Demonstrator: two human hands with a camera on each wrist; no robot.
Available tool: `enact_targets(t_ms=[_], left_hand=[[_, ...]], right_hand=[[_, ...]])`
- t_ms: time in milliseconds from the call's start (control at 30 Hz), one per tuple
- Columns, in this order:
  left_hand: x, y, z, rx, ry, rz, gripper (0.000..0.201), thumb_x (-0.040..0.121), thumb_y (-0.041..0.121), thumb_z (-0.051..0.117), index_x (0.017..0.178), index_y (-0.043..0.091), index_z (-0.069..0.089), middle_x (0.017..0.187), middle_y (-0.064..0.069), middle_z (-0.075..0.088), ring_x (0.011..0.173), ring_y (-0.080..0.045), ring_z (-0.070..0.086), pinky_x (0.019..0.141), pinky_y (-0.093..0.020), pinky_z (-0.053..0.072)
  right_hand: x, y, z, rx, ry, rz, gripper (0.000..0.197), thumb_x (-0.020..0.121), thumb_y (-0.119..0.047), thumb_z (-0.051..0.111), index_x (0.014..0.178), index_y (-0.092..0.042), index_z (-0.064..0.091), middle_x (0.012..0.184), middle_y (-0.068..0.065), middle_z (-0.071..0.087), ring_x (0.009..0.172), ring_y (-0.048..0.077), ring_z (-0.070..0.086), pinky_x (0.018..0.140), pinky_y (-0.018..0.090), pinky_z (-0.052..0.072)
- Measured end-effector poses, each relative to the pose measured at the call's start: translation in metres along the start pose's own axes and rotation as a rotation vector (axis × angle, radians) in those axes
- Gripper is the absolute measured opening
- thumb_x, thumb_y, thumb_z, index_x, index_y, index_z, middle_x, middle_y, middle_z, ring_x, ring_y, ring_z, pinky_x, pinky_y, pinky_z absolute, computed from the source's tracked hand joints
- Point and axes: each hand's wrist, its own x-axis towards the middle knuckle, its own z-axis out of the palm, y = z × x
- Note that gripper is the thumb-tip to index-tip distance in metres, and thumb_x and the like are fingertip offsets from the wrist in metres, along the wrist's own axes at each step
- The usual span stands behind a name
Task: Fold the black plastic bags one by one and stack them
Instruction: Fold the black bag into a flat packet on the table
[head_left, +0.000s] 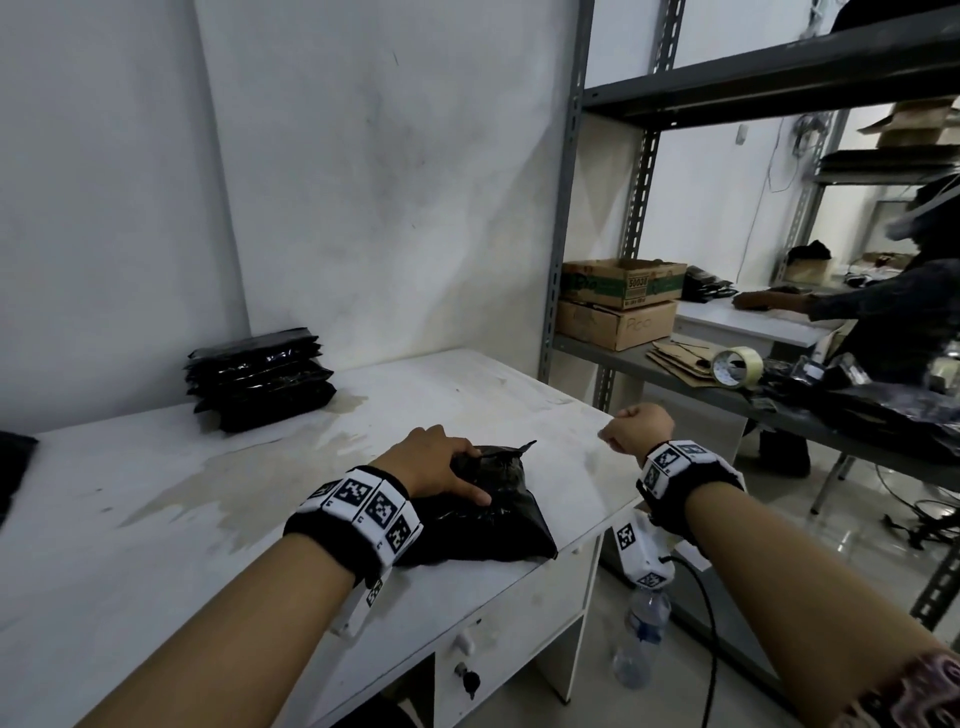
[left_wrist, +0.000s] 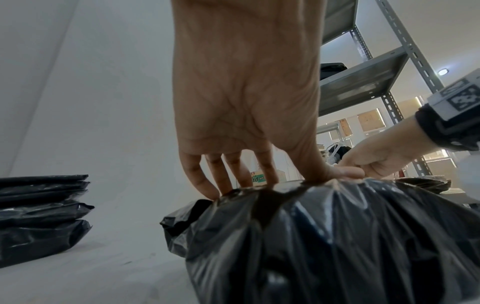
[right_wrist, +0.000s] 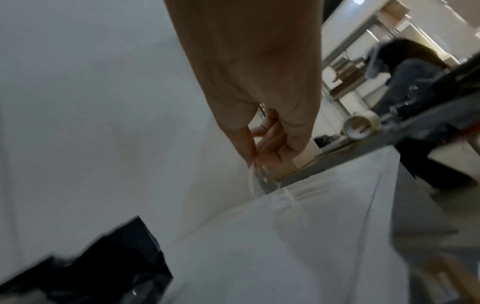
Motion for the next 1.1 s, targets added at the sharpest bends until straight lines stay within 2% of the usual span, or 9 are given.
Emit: enact_targets(t_ms=[200, 333, 433, 533, 700, 833, 933, 1000, 1100], left_hand=[[0.0, 0.001, -0.002, 0.021, -0.011, 0.003, 0.076, 0.069, 0.061, 0.073, 0.135, 0.032, 0.048, 0.124, -0.006, 0.045, 0.123, -0.025, 0.04, 0.102, -0.038, 0.039], [-0.001, 0.001, -0.004, 0.039, -0.017, 0.012, 0.077, 0.069, 0.062, 0.073, 0.136, 0.034, 0.046, 0.125, -0.005, 0.045, 0.123, -0.024, 0.039, 0.101, -0.037, 0.039], [-0.001, 0.0, -0.004, 0.051, -0.016, 0.03, 0.077, 0.069, 0.063, 0.072, 0.135, 0.034, 0.045, 0.124, -0.005, 0.045, 0.122, -0.023, 0.04, 0.101, -0.037, 0.039], [-0.002, -0.001, -0.004, 0.055, -0.01, 0.044, 0.078, 0.068, 0.064, 0.072, 0.135, 0.034, 0.045, 0.121, -0.004, 0.046, 0.12, -0.023, 0.041, 0.1, -0.037, 0.04], [-0.002, -0.001, -0.005, 0.062, -0.012, 0.06, 0.078, 0.07, 0.065, 0.07, 0.136, 0.034, 0.045, 0.124, -0.005, 0.045, 0.121, -0.024, 0.039, 0.101, -0.037, 0.039], [-0.002, -0.001, -0.007, 0.053, -0.02, 0.067, 0.077, 0.069, 0.064, 0.071, 0.135, 0.034, 0.045, 0.122, -0.004, 0.045, 0.121, -0.022, 0.039, 0.1, -0.035, 0.039], [-0.001, -0.001, -0.007, 0.039, -0.026, 0.071, 0.077, 0.068, 0.064, 0.072, 0.135, 0.035, 0.045, 0.12, -0.002, 0.044, 0.119, -0.021, 0.039, 0.098, -0.034, 0.039], [0.0, -0.002, -0.007, 0.04, -0.028, 0.079, 0.077, 0.067, 0.064, 0.073, 0.134, 0.035, 0.046, 0.118, -0.002, 0.045, 0.117, -0.021, 0.04, 0.096, -0.033, 0.039], [0.003, -0.003, -0.008, 0.032, -0.025, 0.097, 0.076, 0.066, 0.064, 0.074, 0.131, 0.034, 0.047, 0.115, -0.001, 0.045, 0.114, -0.021, 0.041, 0.094, -0.032, 0.039]], right_hand=[[0.02, -0.025, 0.026, 0.182, 0.098, -0.12, 0.028, 0.06, -0.007, 0.073, 0.068, -0.022, 0.051, 0.085, 0.012, 0.066, 0.078, 0.03, 0.066, 0.077, 0.047, 0.059], [-0.001, -0.064, 0.04, 0.282, 0.124, -0.262, 0.03, 0.07, -0.005, 0.07, 0.072, -0.024, 0.046, 0.076, 0.0, 0.055, 0.072, 0.021, 0.052, 0.078, 0.038, 0.054], [-0.007, -0.083, 0.052, 0.307, 0.094, -0.394, 0.027, 0.073, -0.003, 0.072, 0.08, -0.015, 0.049, 0.07, -0.007, 0.05, 0.069, 0.017, 0.049, 0.072, 0.03, 0.047], [-0.004, -0.09, 0.061, 0.347, 0.1, -0.436, 0.03, 0.074, 0.0, 0.074, 0.086, -0.01, 0.049, 0.067, -0.006, 0.05, 0.072, 0.017, 0.051, 0.071, 0.027, 0.044], [0.006, -0.091, 0.066, 0.417, 0.134, -0.48, 0.043, 0.072, 0.001, 0.075, 0.075, -0.025, 0.041, 0.072, 0.004, 0.058, 0.071, 0.019, 0.055, 0.077, 0.032, 0.051], [0.007, -0.092, 0.071, 0.442, 0.122, -0.516, 0.043, 0.075, 0.001, 0.075, 0.077, -0.024, 0.039, 0.07, 0.001, 0.056, 0.069, 0.017, 0.056, 0.074, 0.024, 0.049], [0.002, -0.104, 0.073, 0.487, 0.108, -0.548, 0.043, 0.076, -0.002, 0.075, 0.076, -0.023, 0.039, 0.07, -0.003, 0.055, 0.065, 0.006, 0.055, 0.072, 0.022, 0.047], [-0.004, -0.13, 0.071, 0.538, 0.096, -0.629, 0.04, 0.08, -0.005, 0.074, 0.076, -0.023, 0.039, 0.074, -0.002, 0.054, 0.059, -0.011, 0.051, 0.066, 0.01, 0.042], [-0.015, -0.181, 0.069, 0.551, 0.001, -0.749, 0.035, 0.08, -0.007, 0.073, 0.079, -0.021, 0.042, 0.076, -0.002, 0.057, 0.062, -0.01, 0.054, 0.064, 0.008, 0.043]])
